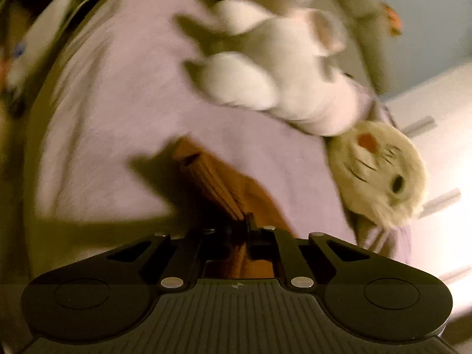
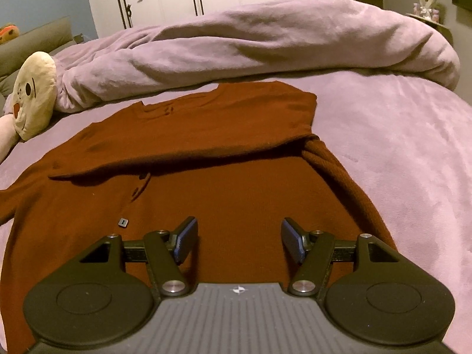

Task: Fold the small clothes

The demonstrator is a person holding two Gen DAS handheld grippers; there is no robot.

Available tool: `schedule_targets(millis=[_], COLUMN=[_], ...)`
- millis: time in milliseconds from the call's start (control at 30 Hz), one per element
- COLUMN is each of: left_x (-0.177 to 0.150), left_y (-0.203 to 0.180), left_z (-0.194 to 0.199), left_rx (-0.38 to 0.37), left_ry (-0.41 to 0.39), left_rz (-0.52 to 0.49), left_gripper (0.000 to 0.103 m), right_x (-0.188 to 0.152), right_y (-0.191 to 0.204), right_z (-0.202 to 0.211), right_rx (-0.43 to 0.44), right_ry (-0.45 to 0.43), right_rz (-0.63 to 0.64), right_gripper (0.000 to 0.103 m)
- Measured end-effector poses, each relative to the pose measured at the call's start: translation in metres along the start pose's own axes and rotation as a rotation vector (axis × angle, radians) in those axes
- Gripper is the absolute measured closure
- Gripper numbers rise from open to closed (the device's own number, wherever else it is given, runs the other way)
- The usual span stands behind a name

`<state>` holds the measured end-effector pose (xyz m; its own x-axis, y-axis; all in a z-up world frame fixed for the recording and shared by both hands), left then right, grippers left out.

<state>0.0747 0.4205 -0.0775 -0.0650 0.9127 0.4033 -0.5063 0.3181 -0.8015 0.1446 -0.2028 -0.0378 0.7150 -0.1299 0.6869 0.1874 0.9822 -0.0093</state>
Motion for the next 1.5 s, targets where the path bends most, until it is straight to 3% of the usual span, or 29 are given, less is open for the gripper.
schedule_targets(millis=[133, 267, 400, 500, 667, 767, 833, 900, 967, 1033, 1233, 1367, 1500], left_x=[-0.008, -0.040, -0.105, -0.165, -0.272, -0.308, -0.309, -0.294, -0.275, -0.260, -0.221, -0.212, -0.218], left_y=[-0.064, -0.145, -0.212, -0.240, -0.248, -0.224, -0.207, -0.200, -0.194, -0.186, -0.141, -0.129, -0.131], left_z=[0.005, 0.000, -0.019, -0.031, -0.054, -0.072, -0.069, -0.058, -0.041, -0.029, -0.039, -0.034, -0.034], left_rx=[-0.126, -0.266, -0.366, -0.404, -0.358, -0.257, -0.196, -0.221, -0.232, -0.209, -0.051, -0.063, -0.071], left_ry=[0.023, 0.079, 0.198, 0.301, 0.513, 0.673, 0.695, 0.669, 0.591, 0.532, 0.538, 0.540, 0.535], left_rz=[-0.184, -0.379, -0.552, -0.654, -0.826, -0.852, -0.832, -0.801, -0.807, -0.824, -0.766, -0.756, -0.815], left_gripper=[0.094, 0.094, 0.094, 0.094, 0.093, 0.070, 0.068, 0.052, 0.026, 0.020, 0.022, 0.022, 0.022], right_x=[0.003, 0.002, 0.001, 0.001, 0.001, 0.001, 0.003, 0.005, 0.009, 0.014, 0.042, 0.055, 0.054], right_y=[0.000, 0.000, 0.000, -0.004, -0.014, -0.015, -0.015, -0.011, -0.003, 0.010, 0.080, 0.122, 0.138], right_z=[0.001, 0.002, 0.007, 0.011, 0.013, 0.013, 0.014, 0.015, 0.015, 0.011, -0.021, -0.046, -0.078], right_rx=[0.009, 0.045, 0.065, 0.071, 0.079, 0.087, 0.107, 0.137, 0.172, 0.220, 0.450, 0.505, 0.525], right_ry=[-0.012, 0.000, -0.003, -0.011, -0.009, -0.002, 0.010, 0.010, 0.005, 0.018, 0.145, 0.211, 0.337], right_rz=[-0.009, -0.039, -0.043, -0.046, -0.076, -0.077, -0.074, -0.064, -0.048, -0.054, -0.091, -0.110, -0.204], right_gripper=[0.040, 0.040, 0.040, 0.040, 0.040, 0.040, 0.040, 0.040, 0.040, 0.040, 0.043, 0.050, 0.066])
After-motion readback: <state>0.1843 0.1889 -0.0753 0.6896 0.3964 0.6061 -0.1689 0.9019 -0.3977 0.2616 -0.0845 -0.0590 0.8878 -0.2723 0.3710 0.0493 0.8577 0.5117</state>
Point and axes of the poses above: each gripper's, at about its wrist camera, not at the fingertips, and z roughly against the way its jaws point, y to its left, x to its top, the point moved 2 cm from there along -z, roughly the way its jaws point, and after that the axes turned 10 degrees about -x, right-handed, at the moved point
